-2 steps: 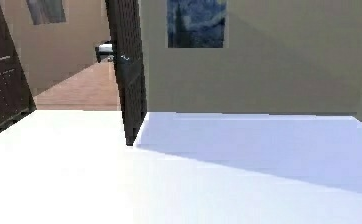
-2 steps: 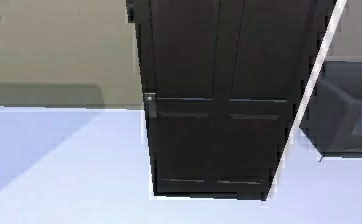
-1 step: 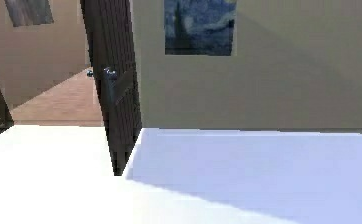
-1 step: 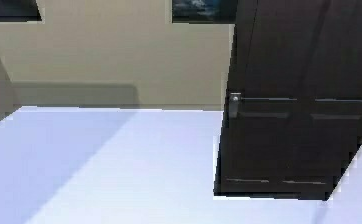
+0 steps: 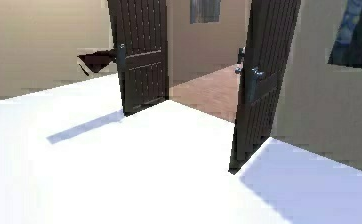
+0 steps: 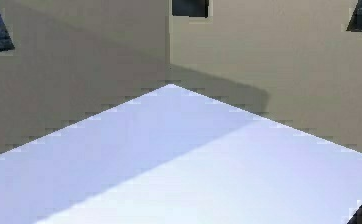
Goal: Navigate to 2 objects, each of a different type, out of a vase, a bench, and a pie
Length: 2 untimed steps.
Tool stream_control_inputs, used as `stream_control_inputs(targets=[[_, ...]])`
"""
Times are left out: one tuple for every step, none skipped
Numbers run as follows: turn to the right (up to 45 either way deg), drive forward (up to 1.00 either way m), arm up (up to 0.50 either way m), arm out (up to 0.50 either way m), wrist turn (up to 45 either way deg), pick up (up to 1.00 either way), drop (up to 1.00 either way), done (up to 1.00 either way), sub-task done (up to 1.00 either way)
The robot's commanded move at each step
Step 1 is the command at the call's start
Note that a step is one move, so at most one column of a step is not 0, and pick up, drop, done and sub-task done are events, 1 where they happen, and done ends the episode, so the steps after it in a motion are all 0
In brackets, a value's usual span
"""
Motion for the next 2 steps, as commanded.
stream_control_inputs(targets=[[0.0, 0.45, 0.0, 0.0, 0.0, 0.0, 0.0, 0.0, 0.0], [-3.0, 0.0, 0.0, 0.0, 0.0, 0.0, 0.0, 0.0, 0.0]])
